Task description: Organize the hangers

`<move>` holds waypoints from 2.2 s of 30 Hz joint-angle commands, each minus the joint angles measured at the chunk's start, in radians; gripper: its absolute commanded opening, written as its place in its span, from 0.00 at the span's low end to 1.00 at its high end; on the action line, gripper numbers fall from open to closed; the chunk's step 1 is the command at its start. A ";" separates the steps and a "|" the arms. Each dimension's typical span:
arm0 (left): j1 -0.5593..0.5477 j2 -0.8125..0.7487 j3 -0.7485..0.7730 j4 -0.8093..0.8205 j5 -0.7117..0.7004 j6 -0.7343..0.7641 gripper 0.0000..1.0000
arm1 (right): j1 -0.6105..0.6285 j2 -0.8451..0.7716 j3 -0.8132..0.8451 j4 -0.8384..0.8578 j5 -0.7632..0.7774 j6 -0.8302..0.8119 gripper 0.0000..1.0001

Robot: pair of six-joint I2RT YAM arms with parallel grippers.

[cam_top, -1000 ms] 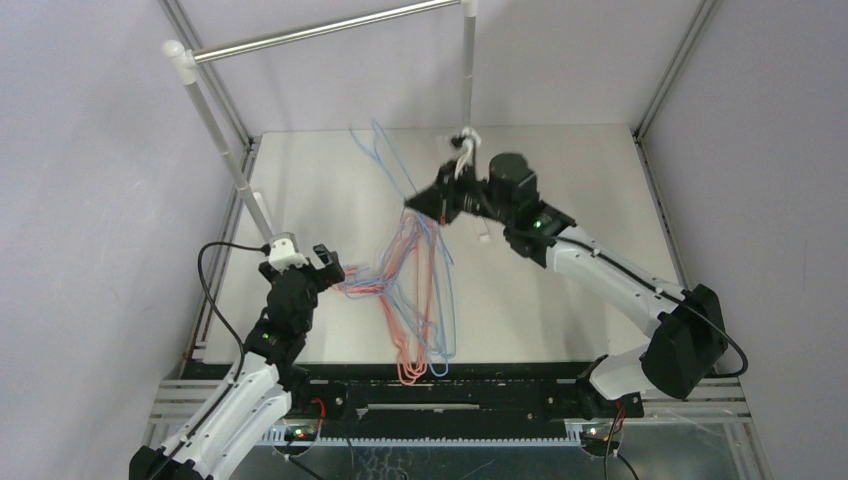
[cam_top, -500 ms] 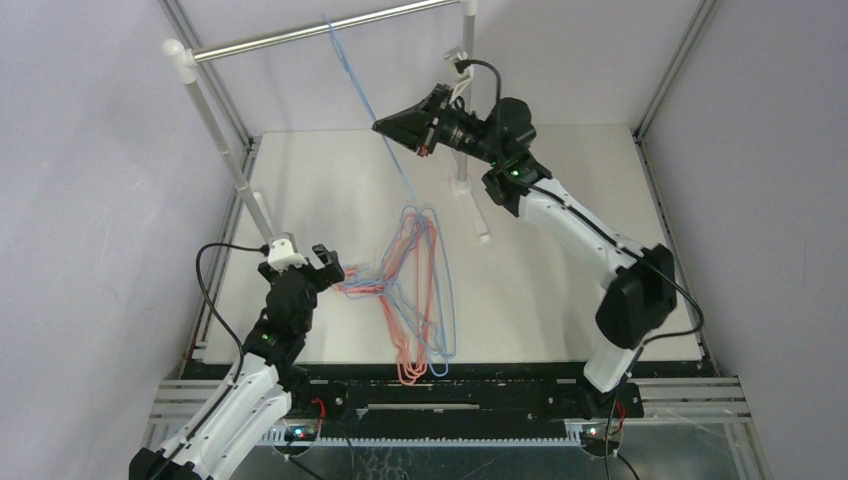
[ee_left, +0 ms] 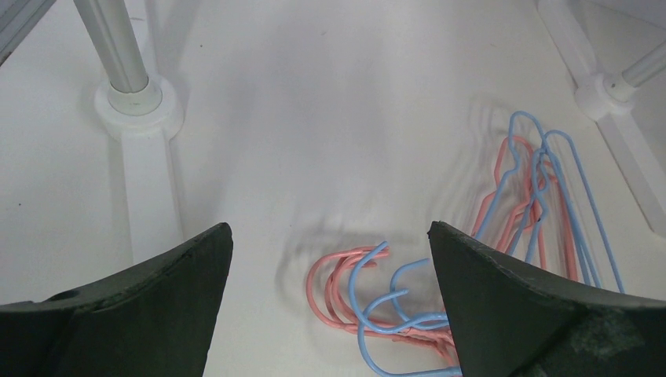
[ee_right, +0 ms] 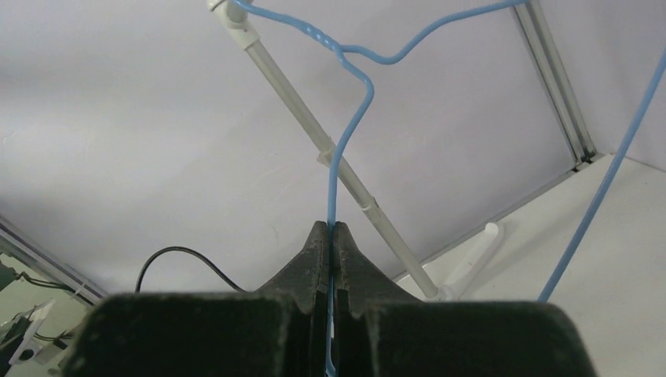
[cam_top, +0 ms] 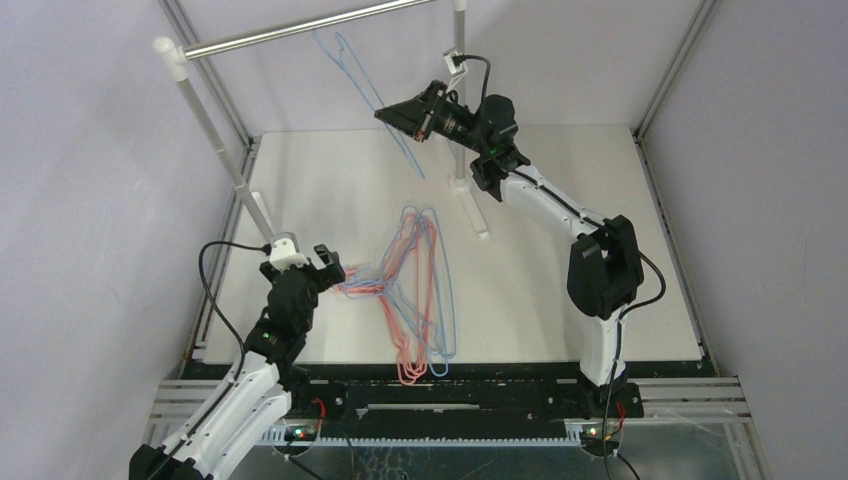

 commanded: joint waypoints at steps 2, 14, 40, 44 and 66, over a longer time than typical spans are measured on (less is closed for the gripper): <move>-0.004 0.022 0.011 0.046 0.017 -0.001 0.99 | 0.006 -0.077 -0.047 0.141 -0.004 0.009 0.00; -0.002 0.048 0.011 0.064 0.013 -0.001 1.00 | 0.002 -0.240 -0.309 0.195 -0.039 -0.020 0.00; -0.004 0.064 0.010 0.080 0.015 0.000 0.99 | -0.008 0.114 0.226 0.073 0.011 0.048 0.00; -0.003 0.052 0.007 0.081 0.012 0.000 0.99 | -0.005 0.175 0.298 0.056 0.026 0.059 0.00; -0.004 0.022 -0.005 0.087 0.016 0.006 1.00 | 0.003 -0.274 -0.393 -0.090 0.187 -0.227 1.00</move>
